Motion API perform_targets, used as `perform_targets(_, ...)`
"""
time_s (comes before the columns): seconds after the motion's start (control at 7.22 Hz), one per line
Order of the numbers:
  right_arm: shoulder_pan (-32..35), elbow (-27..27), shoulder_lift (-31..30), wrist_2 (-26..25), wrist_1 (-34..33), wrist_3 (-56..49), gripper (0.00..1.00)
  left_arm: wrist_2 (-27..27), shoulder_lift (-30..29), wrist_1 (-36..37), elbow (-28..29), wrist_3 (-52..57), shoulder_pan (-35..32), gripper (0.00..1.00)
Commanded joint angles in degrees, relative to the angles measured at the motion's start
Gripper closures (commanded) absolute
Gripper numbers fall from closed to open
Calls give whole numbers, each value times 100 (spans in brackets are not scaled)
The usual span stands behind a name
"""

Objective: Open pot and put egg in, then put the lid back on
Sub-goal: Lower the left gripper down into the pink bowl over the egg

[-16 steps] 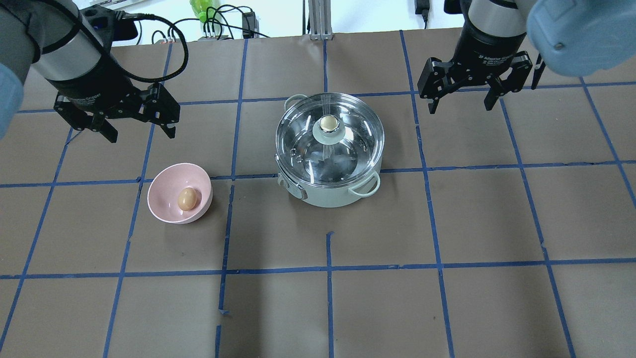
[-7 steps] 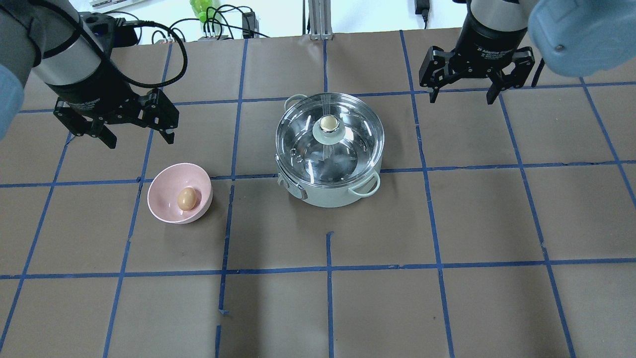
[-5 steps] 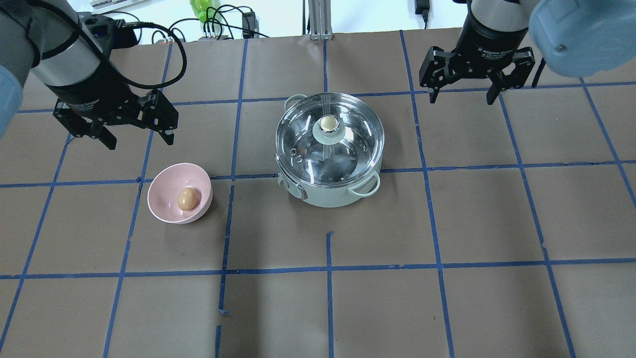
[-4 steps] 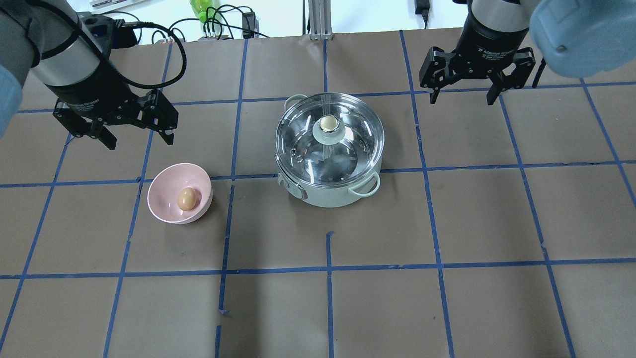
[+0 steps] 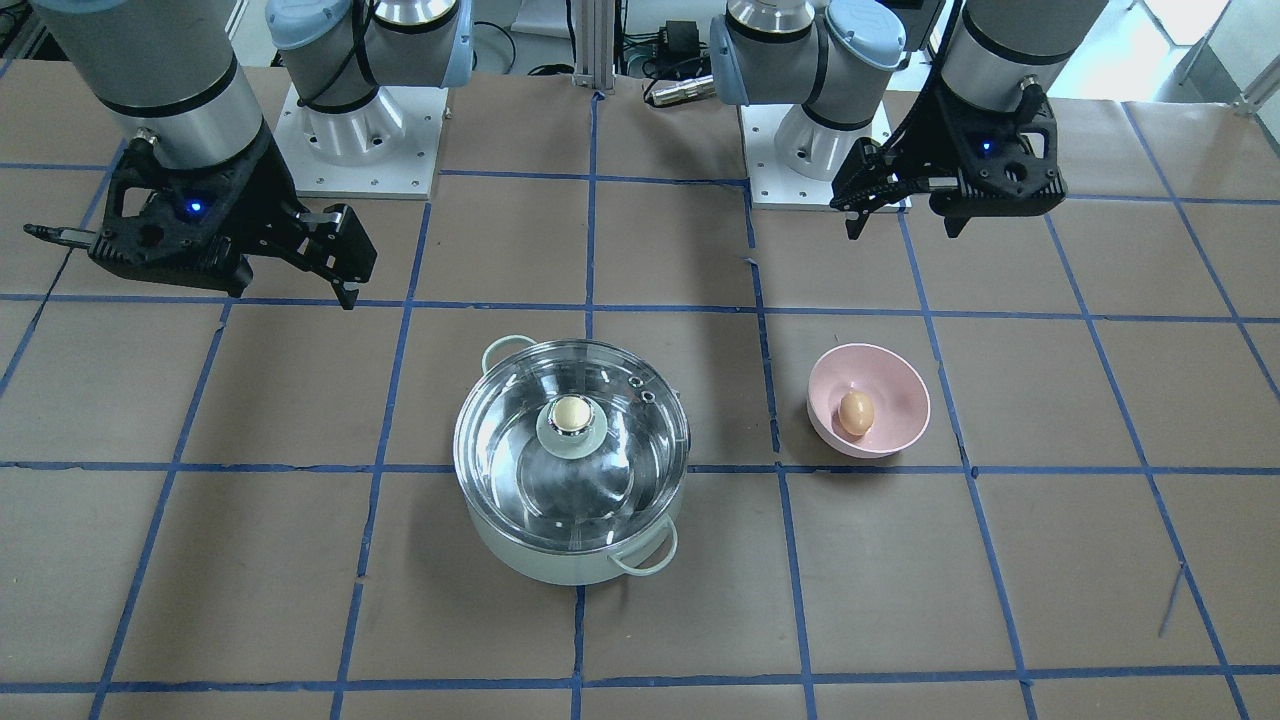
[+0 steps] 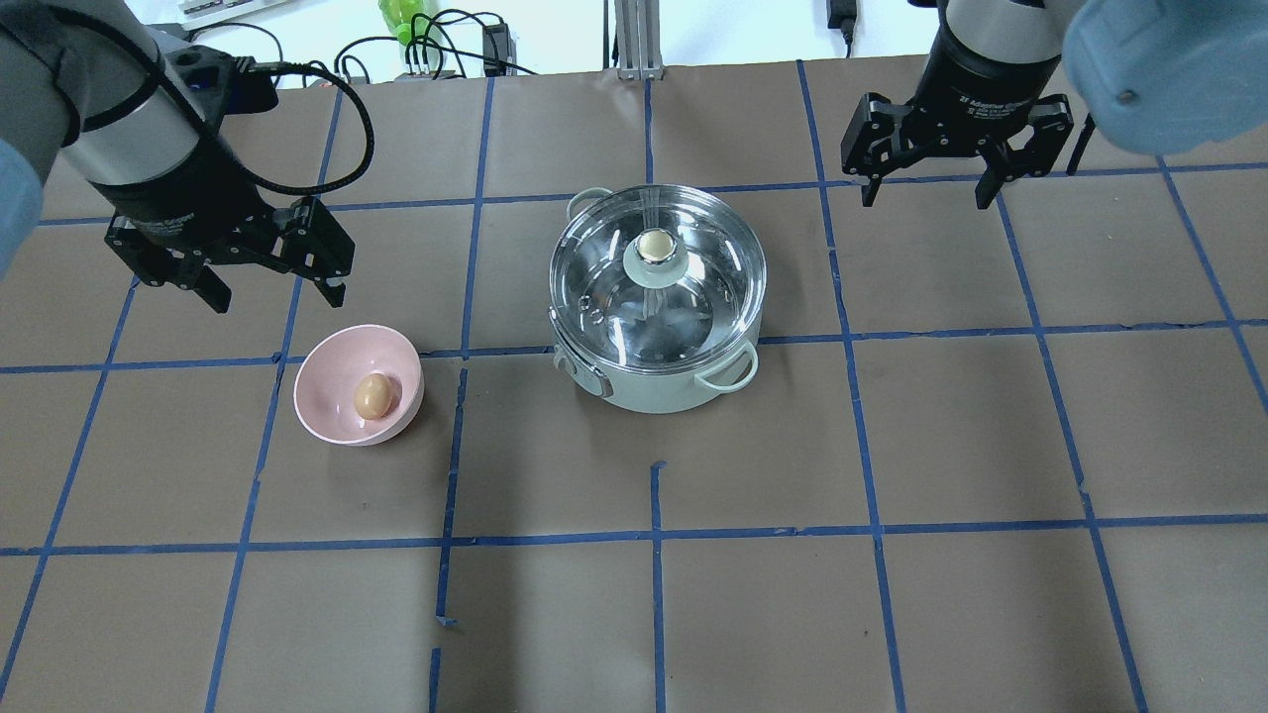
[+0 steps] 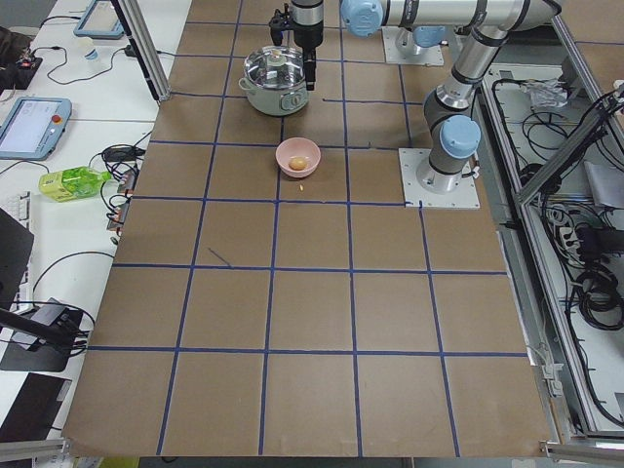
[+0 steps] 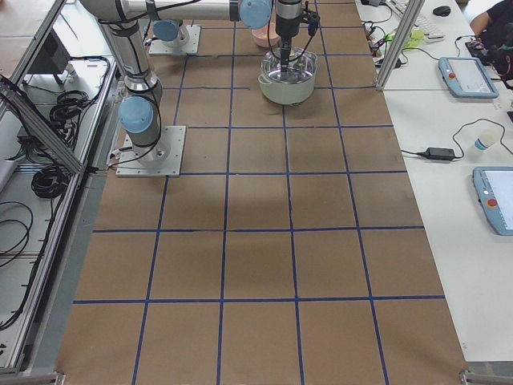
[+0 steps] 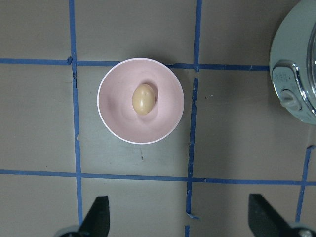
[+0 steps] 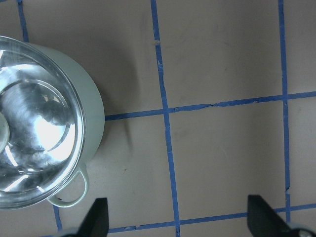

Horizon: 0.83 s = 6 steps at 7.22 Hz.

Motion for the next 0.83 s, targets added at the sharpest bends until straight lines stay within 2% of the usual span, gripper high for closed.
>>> perform_targets(0.0,3,0,-9,4,9,-1,0,-50,-73,-8,-363,436,567,0)
perform_targets(0.28,-14,9,-9,12,0,-1,0,-24,-109,561,-716,892,703,0)
perform_targets(0.69,3,0,-18,21,9,-1,0,-77,-311,1220,-1172,868,729,0)
